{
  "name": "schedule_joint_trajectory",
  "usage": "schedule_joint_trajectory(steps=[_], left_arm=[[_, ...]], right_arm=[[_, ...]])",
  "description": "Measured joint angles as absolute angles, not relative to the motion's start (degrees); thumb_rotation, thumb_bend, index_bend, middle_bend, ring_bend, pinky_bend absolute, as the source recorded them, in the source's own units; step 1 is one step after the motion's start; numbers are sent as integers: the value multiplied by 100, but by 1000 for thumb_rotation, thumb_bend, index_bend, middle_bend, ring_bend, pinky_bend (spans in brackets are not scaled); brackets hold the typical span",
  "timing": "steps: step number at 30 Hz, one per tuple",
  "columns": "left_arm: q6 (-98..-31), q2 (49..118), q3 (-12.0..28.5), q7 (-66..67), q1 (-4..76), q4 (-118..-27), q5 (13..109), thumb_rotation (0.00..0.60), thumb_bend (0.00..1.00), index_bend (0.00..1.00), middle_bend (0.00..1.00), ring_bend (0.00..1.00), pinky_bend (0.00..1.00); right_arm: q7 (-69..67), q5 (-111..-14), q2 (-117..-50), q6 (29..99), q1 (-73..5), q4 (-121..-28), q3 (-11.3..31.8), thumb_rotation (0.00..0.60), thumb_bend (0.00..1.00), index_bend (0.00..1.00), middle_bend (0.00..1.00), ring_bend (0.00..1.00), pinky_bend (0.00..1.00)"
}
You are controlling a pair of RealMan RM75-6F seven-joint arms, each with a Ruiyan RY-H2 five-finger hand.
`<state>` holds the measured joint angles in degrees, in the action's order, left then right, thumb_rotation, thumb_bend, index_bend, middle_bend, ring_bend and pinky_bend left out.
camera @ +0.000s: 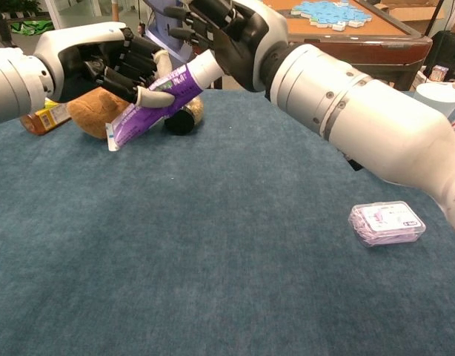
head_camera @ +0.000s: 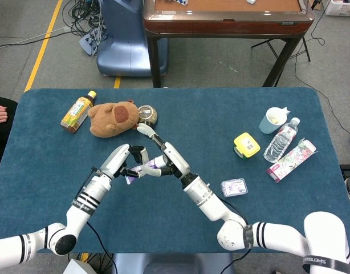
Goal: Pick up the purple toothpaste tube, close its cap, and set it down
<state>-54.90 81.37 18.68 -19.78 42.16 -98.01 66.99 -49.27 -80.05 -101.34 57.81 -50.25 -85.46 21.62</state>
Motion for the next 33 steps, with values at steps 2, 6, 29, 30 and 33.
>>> schedule_joint_trajectory(steps=[2, 6, 29, 30, 33], left_arm=[[-5480, 8122, 1878, -2008, 4215, -9796, 6692, 600, 342, 664, 744, 518, 481], [-5436, 8080, 1904, -2093, 4209, -9808, 6654, 600, 341, 664, 744, 518, 481], [-5544, 7893, 1794, -2279, 4041, -9763, 6895, 600, 342, 667, 744, 512, 481], [-5567, 7882, 1774, -2286, 4021, -9749, 6933, 600, 341, 667, 743, 512, 481], [-5599, 7837, 1697, -2314, 3963, -9716, 7032, 600, 341, 667, 743, 511, 481]], right_arm=[[-4965, -8029, -10140, 5803, -5031, -8542, 2152, 372, 0, 0, 0, 0, 0], [-4995, -8055, -10153, 5812, -5046, -8507, 2119, 372, 0, 0, 0, 0, 0], [-4735, -8271, -9623, 5971, -4960, -8939, 1988, 372, 0, 0, 0, 0, 0], [-4698, -8268, -9572, 5969, -4952, -8980, 1985, 372, 0, 0, 0, 0, 0], [-4561, -8263, -9391, 5967, -4918, -9103, 1978, 370, 0, 0, 0, 0, 0]])
